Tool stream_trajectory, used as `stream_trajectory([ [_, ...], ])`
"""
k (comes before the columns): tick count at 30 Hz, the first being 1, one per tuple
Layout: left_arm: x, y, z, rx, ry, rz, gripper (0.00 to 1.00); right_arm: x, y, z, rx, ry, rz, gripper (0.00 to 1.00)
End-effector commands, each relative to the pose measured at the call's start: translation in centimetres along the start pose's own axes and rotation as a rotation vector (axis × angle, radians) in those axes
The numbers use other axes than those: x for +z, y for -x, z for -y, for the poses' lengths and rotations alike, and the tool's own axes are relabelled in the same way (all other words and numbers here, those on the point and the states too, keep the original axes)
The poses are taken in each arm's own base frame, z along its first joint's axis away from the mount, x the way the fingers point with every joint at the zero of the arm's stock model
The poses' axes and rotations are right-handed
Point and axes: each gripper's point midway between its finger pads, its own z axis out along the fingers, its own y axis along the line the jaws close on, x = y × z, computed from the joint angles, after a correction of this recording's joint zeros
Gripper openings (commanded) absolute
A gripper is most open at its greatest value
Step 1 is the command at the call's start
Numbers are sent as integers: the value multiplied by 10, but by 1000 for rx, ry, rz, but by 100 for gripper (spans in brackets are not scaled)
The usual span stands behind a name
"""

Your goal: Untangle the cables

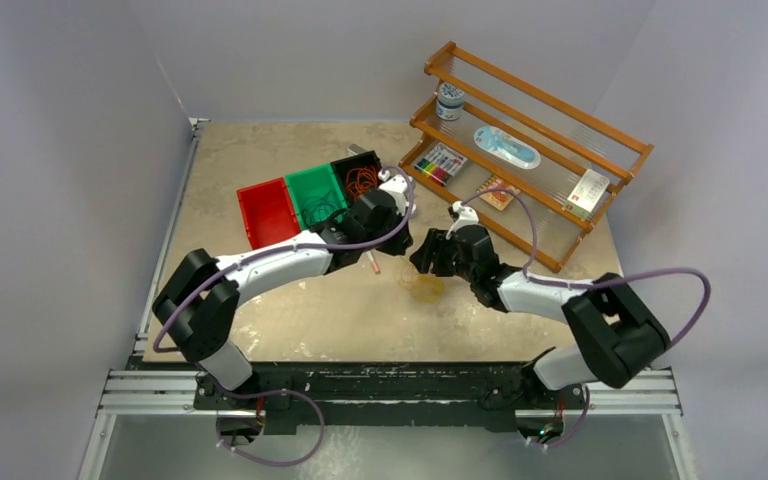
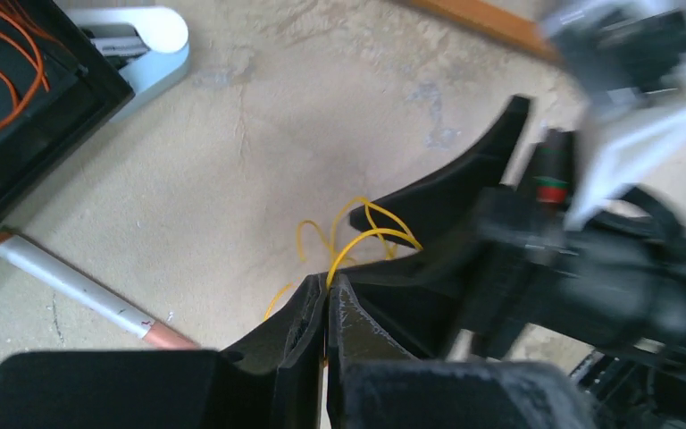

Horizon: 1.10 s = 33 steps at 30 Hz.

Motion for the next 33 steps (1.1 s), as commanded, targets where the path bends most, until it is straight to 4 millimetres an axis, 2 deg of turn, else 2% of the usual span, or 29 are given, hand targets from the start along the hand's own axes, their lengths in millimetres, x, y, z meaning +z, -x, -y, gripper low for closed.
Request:
stream_trajectory([
  [1, -41, 62, 36, 21, -68, 125, 0, 17, 34, -23, 22, 75, 111, 61],
  [6, -88, 119, 61, 26, -97, 232, 0, 28, 26, -22, 21, 90, 93, 59],
  [13, -141, 182, 73, 62, -60, 348, 0, 37, 13, -15, 8, 96, 77, 52],
  [21, -190, 241, 65, 112, 75, 483, 0, 39, 0, -10, 10, 101, 58, 48],
  [27, -217, 270, 53, 142, 193, 556, 0, 38, -6, -10, 10, 118, 49, 37],
  [33, -268, 312, 33, 129, 367, 703, 0, 34, -14, -7, 12, 124, 32, 39],
])
